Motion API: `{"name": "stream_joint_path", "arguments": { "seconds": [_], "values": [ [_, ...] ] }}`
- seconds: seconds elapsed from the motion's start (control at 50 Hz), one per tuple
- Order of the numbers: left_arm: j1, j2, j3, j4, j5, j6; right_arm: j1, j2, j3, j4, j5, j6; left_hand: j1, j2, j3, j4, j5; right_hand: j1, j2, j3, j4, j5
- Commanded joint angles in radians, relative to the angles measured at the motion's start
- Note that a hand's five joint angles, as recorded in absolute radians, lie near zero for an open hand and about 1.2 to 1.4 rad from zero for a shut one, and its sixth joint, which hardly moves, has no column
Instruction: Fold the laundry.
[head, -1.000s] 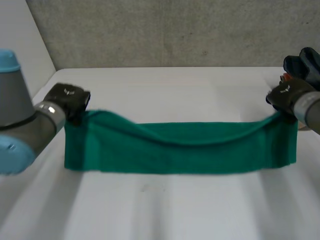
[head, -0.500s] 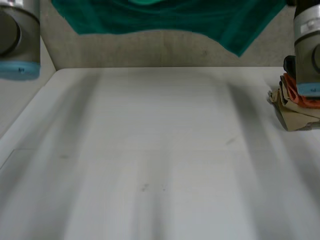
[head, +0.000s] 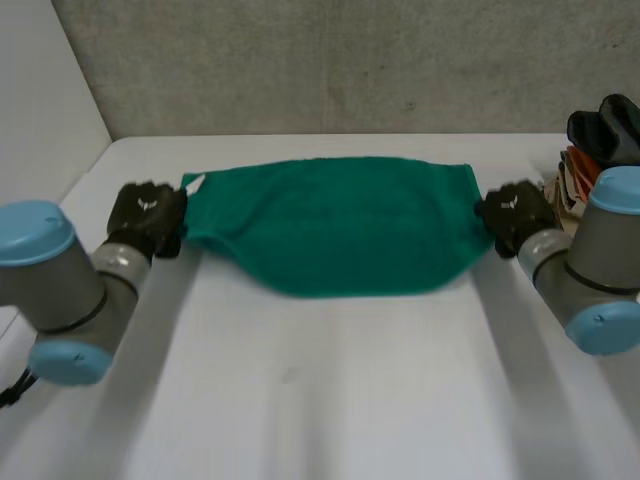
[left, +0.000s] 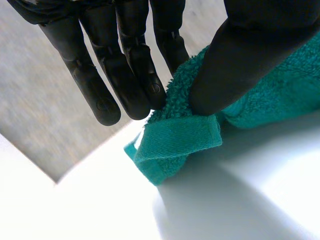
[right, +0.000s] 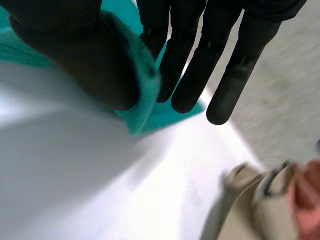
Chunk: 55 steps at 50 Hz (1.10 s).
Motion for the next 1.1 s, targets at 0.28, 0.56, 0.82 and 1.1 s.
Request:
{"name": "stream_joint_path", "arguments": {
  "seconds": [0.28,0.56,0.82,1.1],
  "values": [
    [0.07,0.421,-0.361,-0.566,0.004,0.318,-0.159,-0.392,0.327,0.52,0.005,-0.352,0.263,0.196,0.202,0.194,0.237,0.253,0.209,0.201,0.197,0.227],
    [-0.003,0.027,0.068,-0.273,-0.117,0.179,-0.032,0.028,-0.053,0.106,0.092,-0.213,0.263,0.196,0.202,0.194,0.237,0.253,0.209,0.201,0.197,0.227],
    [-0.074,-0.286,0.443,-0.264,-0.245,0.178,0.014,0.314,-0.377,-0.099,0.109,-0.215,0.263,0.196,0.202,0.194,0.237,0.253,0.209,0.201,0.197,0.227],
    [-0.161,-0.231,0.48,-0.273,-0.252,0.17,0.039,0.118,-0.247,-0.096,0.146,-0.089,-0.959,-1.026,-1.02,-1.027,-0.985,-0.968,-1.013,-1.021,-1.025,-0.995]
  ]
}}
